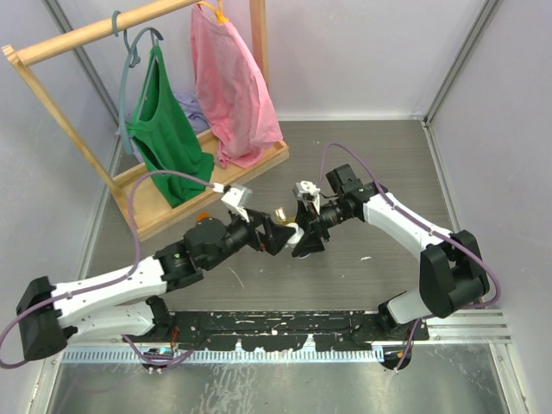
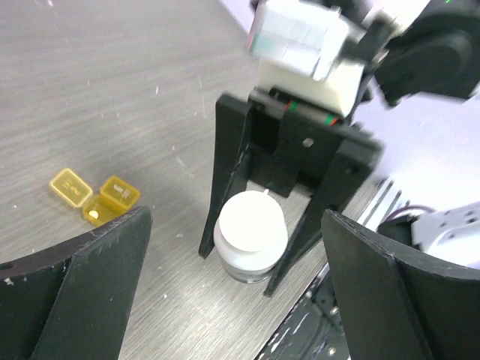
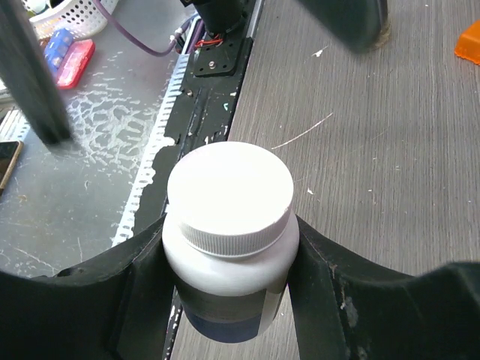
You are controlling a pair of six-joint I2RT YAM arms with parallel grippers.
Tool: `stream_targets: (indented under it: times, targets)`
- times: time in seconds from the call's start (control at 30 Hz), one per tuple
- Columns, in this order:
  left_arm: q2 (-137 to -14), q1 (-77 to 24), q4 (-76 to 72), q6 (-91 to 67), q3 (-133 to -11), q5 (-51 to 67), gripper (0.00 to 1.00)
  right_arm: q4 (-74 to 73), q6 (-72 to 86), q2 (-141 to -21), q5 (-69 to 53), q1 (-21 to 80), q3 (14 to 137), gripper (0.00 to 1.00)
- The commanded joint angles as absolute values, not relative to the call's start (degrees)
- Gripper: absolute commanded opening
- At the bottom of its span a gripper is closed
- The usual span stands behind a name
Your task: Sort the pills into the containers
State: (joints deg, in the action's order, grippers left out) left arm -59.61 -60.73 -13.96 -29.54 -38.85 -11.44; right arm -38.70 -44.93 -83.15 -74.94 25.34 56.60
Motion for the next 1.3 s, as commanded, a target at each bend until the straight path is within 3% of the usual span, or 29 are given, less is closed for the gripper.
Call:
stream_targets:
  times: [0.0,0.13,0.37,0.63,0.7,0.93,1.07,1.27]
  targets:
    - [-51.9,-61.0,-14.0,-31.9,-38.4,-18.2,0.98,-37.6,-45.5,-82.2,-77.2,25.6,58.8,0.01]
    - [-51.4,-61.1,-12.4,-36.3,-39.6,-16.1,0.98,-37.6,-45.6,-82.4,-77.1,25.6,58.9,0.01]
    - [-61.6,-62.7,6.0,-42.4,-52.9,-20.8,1.00,-37.7,-45.7,-82.5,-77.0,25.5,58.8,0.01]
    - [-68.0,-64.3,8.0,-43.3,-56.6,-21.9,0.88,-37.9,-46.0,-82.3,-76.7,25.5,59.0,0.01]
    - [-68.7,-64.2,8.0,-43.4,-57.1,-21.3,0.78,-38.0,-46.1,-82.4,-76.7,25.6,58.9,0.01]
    - [-70.8,-64.3,8.7,-44.0,-58.2,-19.7,0.62,-38.1,-46.1,-82.4,-76.6,25.5,58.9,0.01]
    - [-71.0,-64.3,9.4,-43.8,-58.5,-19.2,0.37,-38.1,-46.2,-82.4,-76.5,25.5,58.9,0.01]
    - [-70.5,-64.3,9.7,-42.7,-58.5,-17.4,0.10,-38.0,-46.1,-82.4,-75.9,25.6,59.0,0.06]
